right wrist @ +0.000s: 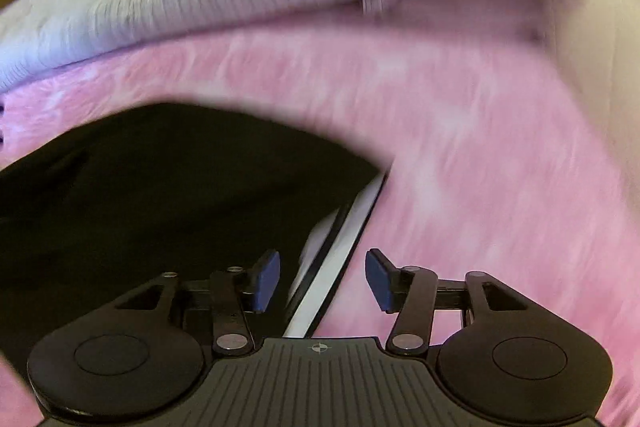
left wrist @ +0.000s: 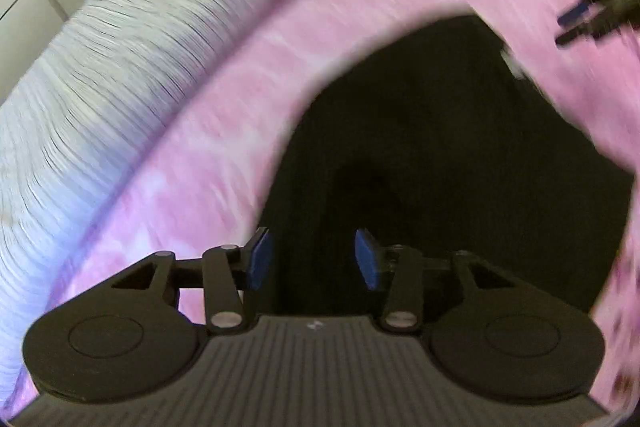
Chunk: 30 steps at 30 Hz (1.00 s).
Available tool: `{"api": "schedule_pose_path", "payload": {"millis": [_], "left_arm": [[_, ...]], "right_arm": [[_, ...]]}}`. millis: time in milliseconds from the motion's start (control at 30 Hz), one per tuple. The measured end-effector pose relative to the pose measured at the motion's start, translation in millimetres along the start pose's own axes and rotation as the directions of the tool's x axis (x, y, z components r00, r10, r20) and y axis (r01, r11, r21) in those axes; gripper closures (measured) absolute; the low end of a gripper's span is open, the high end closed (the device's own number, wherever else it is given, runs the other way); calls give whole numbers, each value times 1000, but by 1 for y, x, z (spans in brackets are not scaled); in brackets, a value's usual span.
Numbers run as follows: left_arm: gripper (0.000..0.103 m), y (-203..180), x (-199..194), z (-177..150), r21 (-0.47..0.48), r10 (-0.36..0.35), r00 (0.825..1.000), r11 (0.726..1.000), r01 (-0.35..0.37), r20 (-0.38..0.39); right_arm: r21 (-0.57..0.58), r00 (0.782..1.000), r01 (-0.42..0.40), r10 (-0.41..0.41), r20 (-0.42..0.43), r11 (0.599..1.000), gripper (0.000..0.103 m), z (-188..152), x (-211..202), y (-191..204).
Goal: Fold clothes
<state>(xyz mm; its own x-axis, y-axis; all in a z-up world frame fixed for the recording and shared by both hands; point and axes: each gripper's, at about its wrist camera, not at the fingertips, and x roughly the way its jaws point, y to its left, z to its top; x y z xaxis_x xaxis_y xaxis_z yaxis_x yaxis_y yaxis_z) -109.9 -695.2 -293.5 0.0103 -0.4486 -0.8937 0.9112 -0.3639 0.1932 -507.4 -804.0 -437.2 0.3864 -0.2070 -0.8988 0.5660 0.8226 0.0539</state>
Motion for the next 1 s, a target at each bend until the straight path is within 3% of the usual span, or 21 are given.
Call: {"api": "schedule_pose_path", "payload": {"millis": [67, 200, 267, 367, 467, 567, 633, 733, 800, 933, 1000], "left_arm": [[56, -31, -4, -47, 77, 0, 998, 997, 5, -55], [54, -63, -9, -134, 81, 18, 982, 997, -3, -186], [51, -68, -15, -172, 67, 71, 971, 996, -57, -228], [43, -69, -23, -222, 128, 185, 945, 980, -155, -271], [42, -59, -29, -263, 204, 265, 921, 956, -211, -285], [42, -47, -33, -303, 281, 342, 894, 923, -262, -290], [42, -35, -31, -329, 334, 389, 878, 897, -291, -278], [42, -8, -31, -365, 414, 436, 863, 856, -311, -253], [42, 8, -28, -384, 453, 445, 865, 836, -309, -232], [43, 37, -18, -409, 533, 455, 875, 788, -308, -167], [42, 45, -13, -418, 589, 446, 887, 752, -298, -120]], "right_arm": [[98, 998, -48, 52, -37, 994, 51, -51, -10, -1], [285, 989, -94, 124, -87, 954, 47, -141, -30, 8], [371, 984, -98, 145, -101, 923, 45, -172, -32, 15], [430, 981, -71, 141, -132, 900, 45, -193, -32, 33], [312, 986, -48, 95, -138, 949, 45, -193, -36, 72], [57, 991, -26, 33, -127, 998, 45, -186, -41, 125], [-116, 993, 0, -13, -117, 993, 45, -183, -40, 157], [-315, 992, 39, -76, -106, 948, 45, -179, -36, 197], [-421, 989, 64, -114, -94, 905, 45, -186, -35, 217], [-631, 979, 121, -196, -51, 766, 45, -197, -24, 257], [-699, 974, 143, -225, -27, 701, 45, -204, -17, 272]]}}
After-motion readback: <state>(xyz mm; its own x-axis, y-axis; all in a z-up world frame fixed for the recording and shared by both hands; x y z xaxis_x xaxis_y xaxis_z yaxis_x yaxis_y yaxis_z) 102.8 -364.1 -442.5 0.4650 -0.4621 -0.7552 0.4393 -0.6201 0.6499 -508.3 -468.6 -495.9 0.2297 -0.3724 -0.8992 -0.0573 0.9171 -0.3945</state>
